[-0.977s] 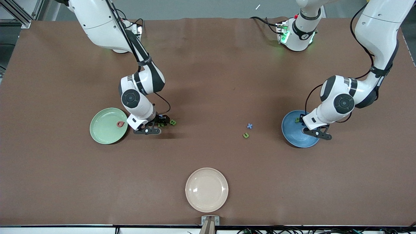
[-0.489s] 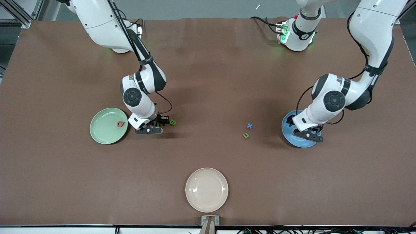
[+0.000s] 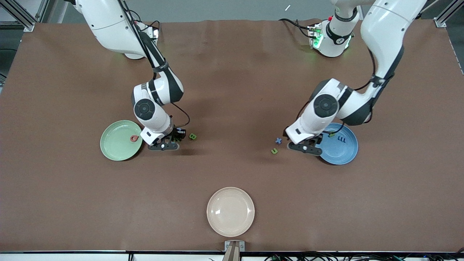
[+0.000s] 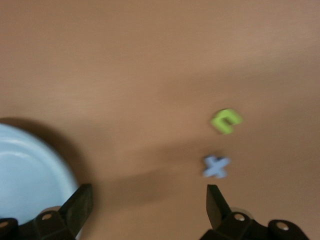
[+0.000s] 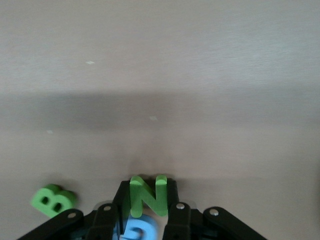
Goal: Sort upper and lower case letters into plates
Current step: 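Grasp the green N with the right gripper while the left gripper reaches x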
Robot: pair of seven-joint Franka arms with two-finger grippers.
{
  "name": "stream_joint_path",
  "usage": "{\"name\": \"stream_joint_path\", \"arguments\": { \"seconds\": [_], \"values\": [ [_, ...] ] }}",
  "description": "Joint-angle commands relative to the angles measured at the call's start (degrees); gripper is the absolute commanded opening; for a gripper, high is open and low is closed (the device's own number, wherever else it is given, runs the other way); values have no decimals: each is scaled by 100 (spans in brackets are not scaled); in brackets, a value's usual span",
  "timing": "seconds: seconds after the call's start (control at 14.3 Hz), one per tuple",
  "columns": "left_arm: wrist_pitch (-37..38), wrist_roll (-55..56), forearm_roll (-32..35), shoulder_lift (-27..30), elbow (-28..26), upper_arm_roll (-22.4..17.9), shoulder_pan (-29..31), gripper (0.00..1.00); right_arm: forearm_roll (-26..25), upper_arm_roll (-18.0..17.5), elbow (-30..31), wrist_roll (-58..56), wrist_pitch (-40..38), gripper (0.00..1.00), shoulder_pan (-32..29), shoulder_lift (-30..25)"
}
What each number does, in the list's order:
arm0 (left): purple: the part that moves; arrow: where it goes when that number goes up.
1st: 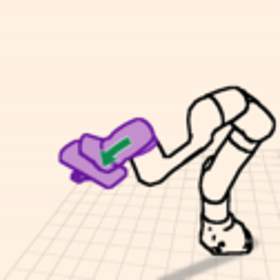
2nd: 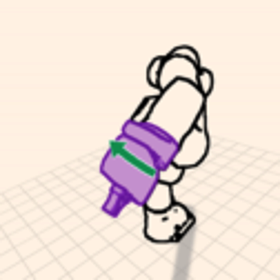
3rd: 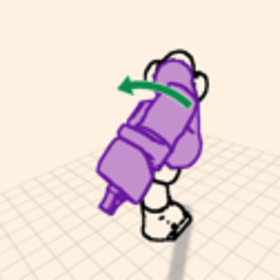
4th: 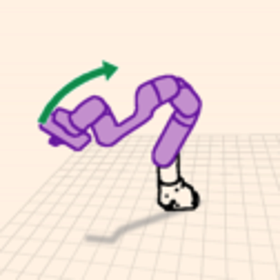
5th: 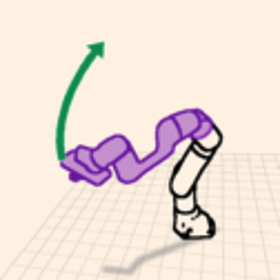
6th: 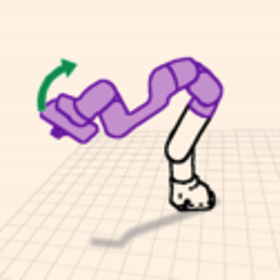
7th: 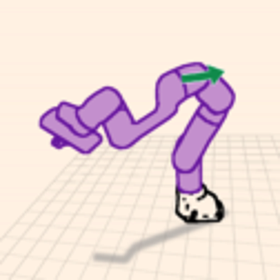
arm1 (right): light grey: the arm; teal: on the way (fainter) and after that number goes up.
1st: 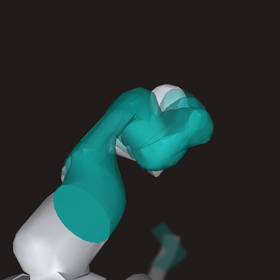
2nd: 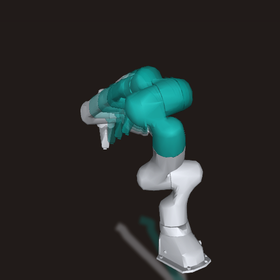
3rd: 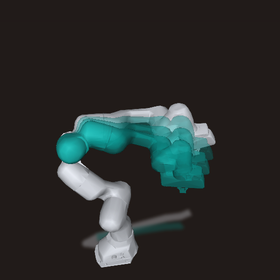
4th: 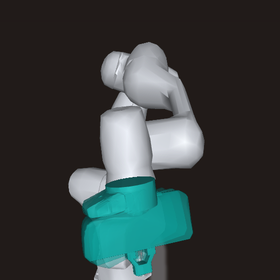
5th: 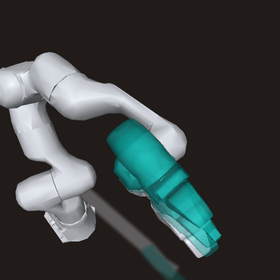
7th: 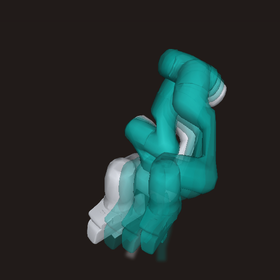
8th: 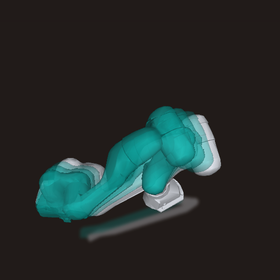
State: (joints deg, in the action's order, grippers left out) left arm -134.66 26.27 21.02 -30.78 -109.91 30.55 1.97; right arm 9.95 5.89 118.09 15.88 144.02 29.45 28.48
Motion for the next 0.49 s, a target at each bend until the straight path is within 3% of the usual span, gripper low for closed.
{"name": "stream_joint_path", "arguments": {
  "seconds": [0.0, 0.21, 0.42],
  "values": [
    [115, 281, 69, -613, 584, -31, -275, 100, 60, -35, 39, -689, -749, 0, -658, -483],
    [62, 291, 314, -807, 594, -32, -320, 99, 60, -26, 30, -1707, -1278, 0, -1308, -774],
    [54, 291, 412, -912, 541, -40, -328, 86, 25, -26, 56, -2868, -1560, 0, -1994, -897]
  ]
}}
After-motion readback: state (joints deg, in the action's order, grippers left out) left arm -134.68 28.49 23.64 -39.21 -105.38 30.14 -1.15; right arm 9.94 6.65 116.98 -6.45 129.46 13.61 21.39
